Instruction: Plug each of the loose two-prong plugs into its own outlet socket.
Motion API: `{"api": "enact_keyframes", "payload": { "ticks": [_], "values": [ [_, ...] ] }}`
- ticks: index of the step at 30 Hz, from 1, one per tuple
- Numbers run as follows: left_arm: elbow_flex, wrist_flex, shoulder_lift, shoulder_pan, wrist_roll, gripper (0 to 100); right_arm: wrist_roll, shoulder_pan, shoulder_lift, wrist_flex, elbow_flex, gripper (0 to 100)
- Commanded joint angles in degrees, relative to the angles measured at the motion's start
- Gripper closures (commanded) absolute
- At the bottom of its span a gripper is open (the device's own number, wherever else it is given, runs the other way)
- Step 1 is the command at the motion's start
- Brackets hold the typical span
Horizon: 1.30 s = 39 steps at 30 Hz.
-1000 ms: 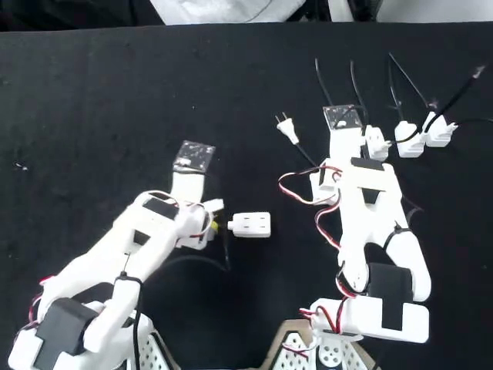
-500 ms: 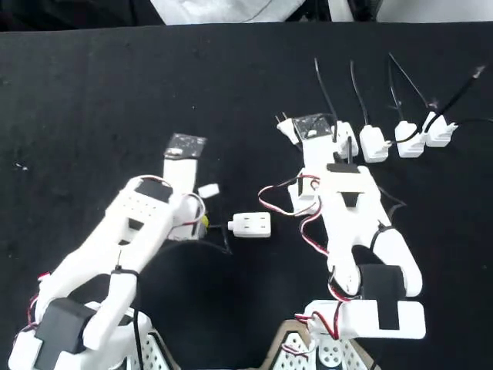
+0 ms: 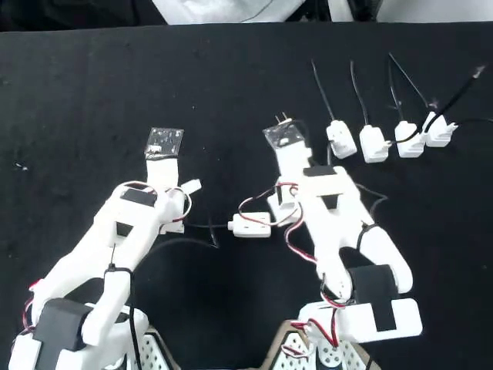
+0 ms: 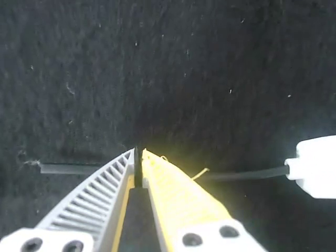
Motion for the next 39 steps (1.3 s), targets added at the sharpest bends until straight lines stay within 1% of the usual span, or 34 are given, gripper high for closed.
{"api": "enact_keyframes", "payload": {
  "ticks": [1,5,11,14,18,22,25,28,32,33,35,39],
  "values": [
    [-0.04,-0.88,-0.97,-0.4,0.62,97,-0.44,-4.22,-0.57,0.53,-0.04,98.8],
    [-0.13,0.35,-0.97,-0.4,0.53,97,-3.43,-6.07,-0.57,-1.49,-0.31,98.8],
    [-5.67,11.08,-0.97,-0.4,0.18,97,-4.04,-9.49,-0.57,-1.85,-1.89,98.8],
    [-7.34,14.15,-0.97,-0.4,0.09,97,-4.04,-9.58,-0.57,-4.22,-3.03,98.8],
    [-7.52,15.3,-1.05,-0.4,-0.62,97,-4.13,-7.03,-0.66,-4.92,-3.12,98.8],
    [-7.16,15.38,-1.67,0.22,-6.95,97,-4.13,-2.46,-4.53,-4.84,-2.68,98.8],
    [-6.11,17.67,-5.71,1.63,-9.49,97,-4.13,-0.18,-9.89,-4.84,-0.31,98.8],
    [-4.44,20.57,-12.66,3.91,-10.73,96,-4.13,-0.44,-14.37,-4.84,3.82,98.8],
    [-0.66,20.92,-18.99,7.08,-11.52,86,-3.96,-2.02,-17.27,-4.84,6.9,98.8],
    [-0.04,20.92,-19.08,7.96,-11.52,85,-3.96,-1.93,-17.45,-4.84,6.9,98.8],
    [0.48,20.75,-18.2,9.63,-11.52,86,-4.04,-1.05,-17.63,-4.84,6.81,98.8],
    [0.84,16.62,-13.63,12.53,-11.34,86,-4.04,2.46,-17.63,-4.75,6.2,98.8]
  ]
}}
